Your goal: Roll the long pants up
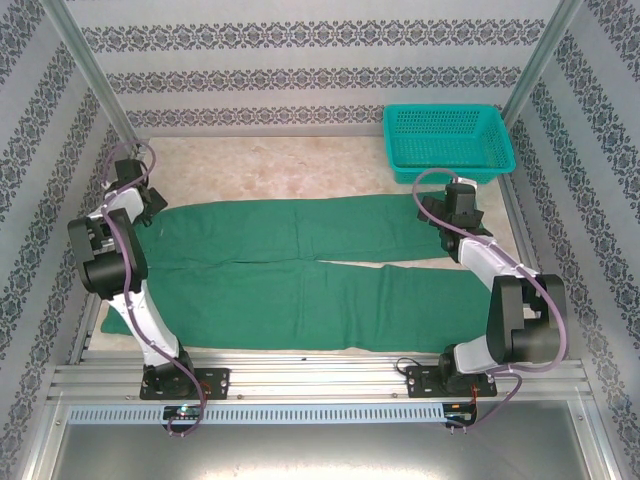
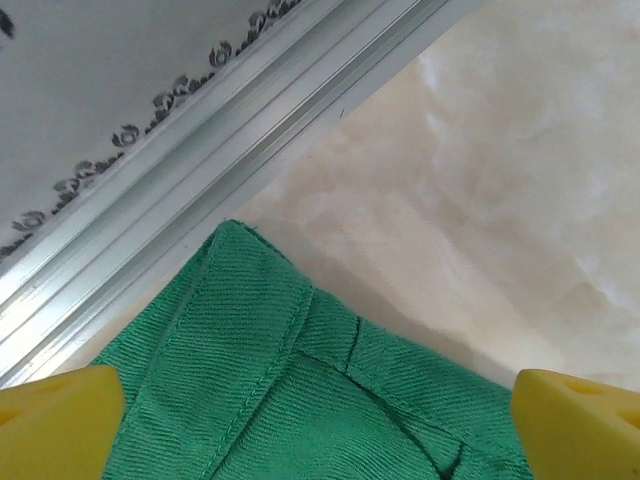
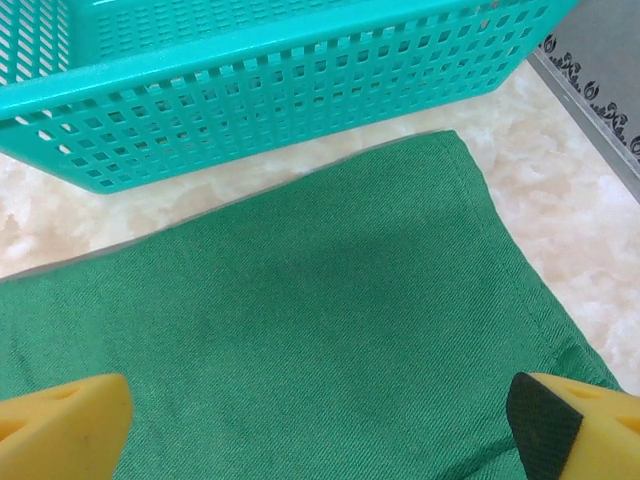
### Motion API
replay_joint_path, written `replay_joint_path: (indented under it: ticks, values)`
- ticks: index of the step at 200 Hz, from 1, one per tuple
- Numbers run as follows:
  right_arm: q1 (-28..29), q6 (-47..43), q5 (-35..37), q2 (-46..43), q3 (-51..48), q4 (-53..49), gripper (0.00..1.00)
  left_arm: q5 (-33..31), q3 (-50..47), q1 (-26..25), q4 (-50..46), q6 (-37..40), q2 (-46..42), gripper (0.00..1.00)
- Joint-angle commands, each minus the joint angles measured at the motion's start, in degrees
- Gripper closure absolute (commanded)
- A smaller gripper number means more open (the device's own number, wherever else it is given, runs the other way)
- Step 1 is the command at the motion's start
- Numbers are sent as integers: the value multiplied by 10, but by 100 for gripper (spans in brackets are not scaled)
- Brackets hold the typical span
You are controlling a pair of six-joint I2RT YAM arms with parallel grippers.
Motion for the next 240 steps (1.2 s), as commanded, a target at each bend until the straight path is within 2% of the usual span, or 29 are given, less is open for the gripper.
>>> replay_joint_path:
  ticks: [1, 33, 99, 112, 118, 121, 128, 136, 166, 188, 217, 240]
  values:
    - [-5, 0, 6, 12, 21, -12, 2, 40, 19, 26, -8, -37, 15, 0]
    - [-4, 0, 9, 20, 25, -12, 2, 79, 32, 46, -1, -53, 41, 0]
    - [-6, 2, 36, 32, 44, -29, 2, 150, 163, 48, -83, -33, 140, 0]
    - [-9, 7, 41, 31, 47, -31, 2, 162, 160, 49, -81, -31, 140, 16]
    - [-12, 13, 44, 31, 48, -33, 2, 167, 155, 49, -77, -29, 138, 29]
    - [-13, 15, 45, 32, 49, -34, 2, 168, 152, 49, -75, -28, 138, 40]
    - [-16, 19, 43, 32, 50, -36, 2, 169, 145, 49, -72, -29, 134, 75]
    - [-21, 23, 39, 32, 51, -37, 2, 166, 137, 49, -71, -31, 130, 100]
    - [-34, 40, 30, 32, 53, -39, 2, 150, 104, 49, -62, -31, 107, 100]
    - [-44, 51, 51, 41, 66, -63, 2, 133, 73, 49, -52, -28, 74, 100]
    - [-84, 91, 59, 116, 155, -183, 2, 138, 46, 48, -47, -24, 38, 100]
    - [-102, 98, 28, 167, 209, -219, 2, 136, 23, 48, -37, -21, 15, 100]
